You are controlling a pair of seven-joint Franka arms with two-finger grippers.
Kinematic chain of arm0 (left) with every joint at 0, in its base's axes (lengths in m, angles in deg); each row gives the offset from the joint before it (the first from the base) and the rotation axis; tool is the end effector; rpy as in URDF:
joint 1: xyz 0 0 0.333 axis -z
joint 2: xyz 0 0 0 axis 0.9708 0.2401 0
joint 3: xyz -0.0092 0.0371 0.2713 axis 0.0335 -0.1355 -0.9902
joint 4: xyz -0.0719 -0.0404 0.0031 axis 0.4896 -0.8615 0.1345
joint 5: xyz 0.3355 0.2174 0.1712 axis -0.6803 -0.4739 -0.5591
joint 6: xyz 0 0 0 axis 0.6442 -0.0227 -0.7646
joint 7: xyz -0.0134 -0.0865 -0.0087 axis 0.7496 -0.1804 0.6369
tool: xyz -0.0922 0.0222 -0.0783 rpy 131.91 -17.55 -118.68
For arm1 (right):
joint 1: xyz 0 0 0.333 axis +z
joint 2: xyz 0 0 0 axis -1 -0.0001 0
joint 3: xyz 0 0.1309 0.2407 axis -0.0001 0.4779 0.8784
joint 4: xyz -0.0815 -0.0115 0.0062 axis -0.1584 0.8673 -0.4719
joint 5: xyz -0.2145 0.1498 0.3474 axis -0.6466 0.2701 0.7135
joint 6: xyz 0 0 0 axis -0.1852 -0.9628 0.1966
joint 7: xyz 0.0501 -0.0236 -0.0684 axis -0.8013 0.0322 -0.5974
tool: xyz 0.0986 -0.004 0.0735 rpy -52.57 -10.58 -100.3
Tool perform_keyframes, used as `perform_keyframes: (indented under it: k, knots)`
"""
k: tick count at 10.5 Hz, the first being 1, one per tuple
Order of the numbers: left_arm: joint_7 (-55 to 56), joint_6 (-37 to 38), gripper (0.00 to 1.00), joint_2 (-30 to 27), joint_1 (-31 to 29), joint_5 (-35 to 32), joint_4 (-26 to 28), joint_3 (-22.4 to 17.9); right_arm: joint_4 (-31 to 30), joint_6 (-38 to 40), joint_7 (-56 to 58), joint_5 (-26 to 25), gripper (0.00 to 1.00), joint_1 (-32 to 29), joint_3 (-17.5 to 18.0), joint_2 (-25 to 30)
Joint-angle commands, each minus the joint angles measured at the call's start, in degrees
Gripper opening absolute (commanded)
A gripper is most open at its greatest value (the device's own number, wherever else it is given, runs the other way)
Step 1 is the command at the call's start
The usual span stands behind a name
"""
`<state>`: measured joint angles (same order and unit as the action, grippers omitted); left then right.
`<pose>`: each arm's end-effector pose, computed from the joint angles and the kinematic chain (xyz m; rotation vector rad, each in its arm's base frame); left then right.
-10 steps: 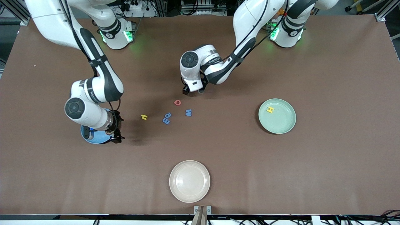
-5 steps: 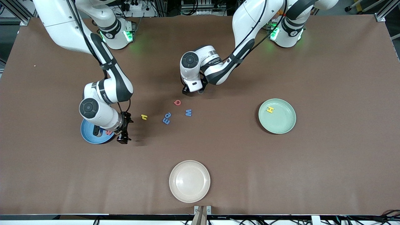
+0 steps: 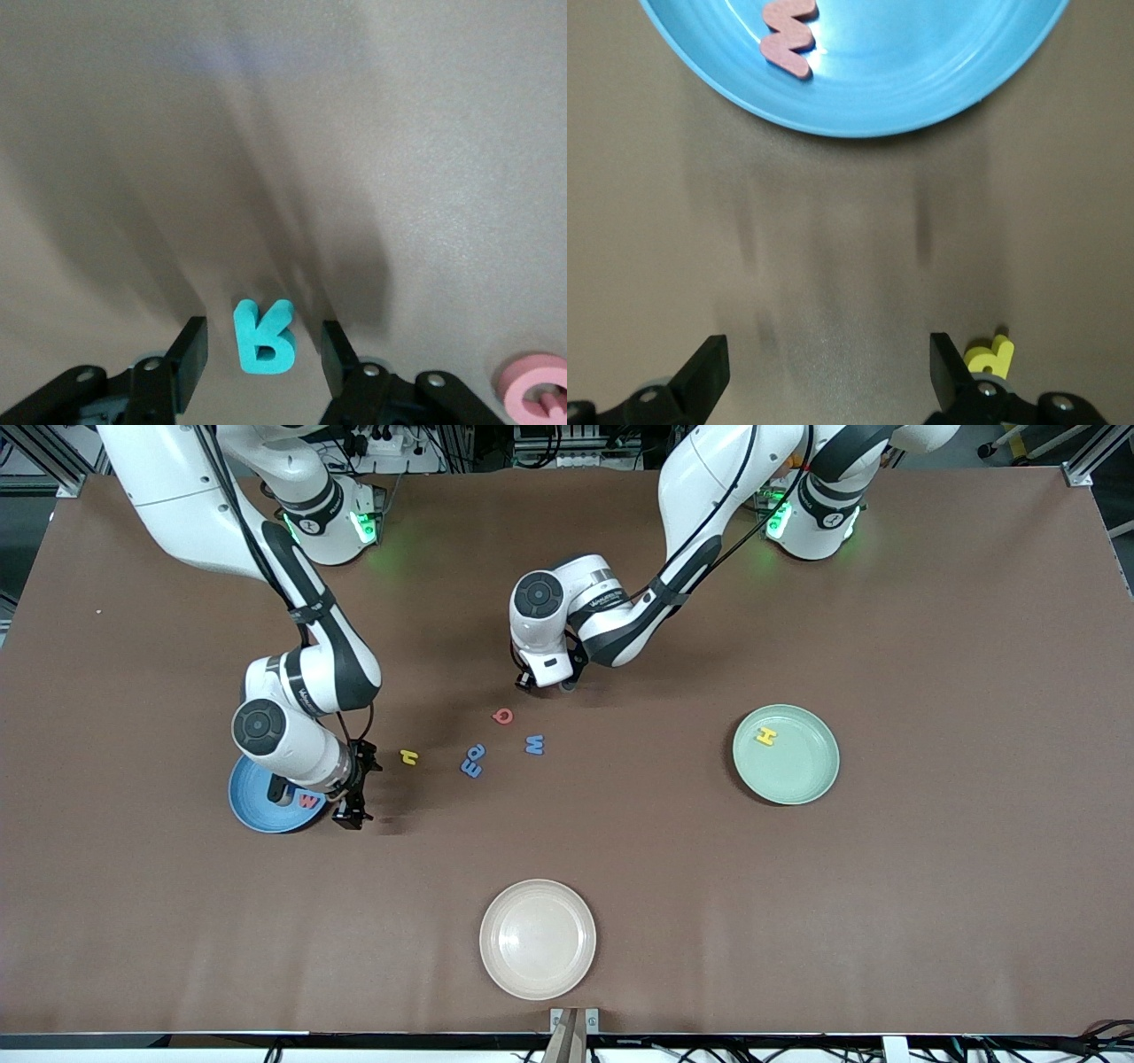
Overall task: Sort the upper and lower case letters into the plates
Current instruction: 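Grasp the teal b with the left gripper while the right grasps yellow n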
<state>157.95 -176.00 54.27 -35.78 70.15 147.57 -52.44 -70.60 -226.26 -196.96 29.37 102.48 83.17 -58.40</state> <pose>0.3284 -0.6017 0.0937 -2.6028 -1.7145 0.3096 0.6076 0.1614 0.1258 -2.0752 2.3077 0.0673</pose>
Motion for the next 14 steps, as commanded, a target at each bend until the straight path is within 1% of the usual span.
perform_keyframes:
  k: [1, 4, 6, 7, 10, 12, 13, 14]
  knots:
    - [0.9, -0.1, 0.5, 0.9, 0.6, -1.3, -0.7, -0.4, -1.8, -0.6, -3.8, 1.1, 1.0, 2.0, -0.5, 1.6]
    - [0.7, -0.1, 0.42, 0.7, 0.6, -1.3, -0.7, -0.4, -3.5, -1.5, -6.6, 1.0, 1.0, 2.5, -0.5, 2.3]
    - [0.5, -0.1, 0.33, 0.6, 0.5, -1.7, -0.7, -0.4, -6.0, -3.2, -6.8, 0.8, 1.0, 2.6, -0.5, 4.1]
    - [0.5, -0.1, 0.28, 0.5, 0.5, -2.4, -0.7, -0.4, -6.3, -3.2, -6.8, 0.6, 1.0, 2.6, -0.5, 4.3]
    - [0.4, -0.1, 0.23, 0.4, 0.2, -2.4, -0.7, -0.4, -7.3, -3.3, -6.9, 0.6, 1.0, 2.6, -0.5, 5.3]
    - [-0.6, 0.1, 0.23, 0.1, -0.1, -2.4, -0.7, -0.3, -7.7, -4.6, -8.0, 0.6, 1.0, 2.8, -0.5, 5.3]
    - [-2.3, 0.6, 0.23, -0.6, -0.8, -2.4, -0.6, -0.3, -8.4, -5.8, -8.5, 0.5, 1.0, 3.3, -0.5, 5.3]
    - [-6.3, 2.0, 0.22, -1.4, -2.1, -2.4, -0.6, -0.2, -9.3, -6.9, -8.6, 0.6, 1.0, 3.6, -0.5, 5.4]
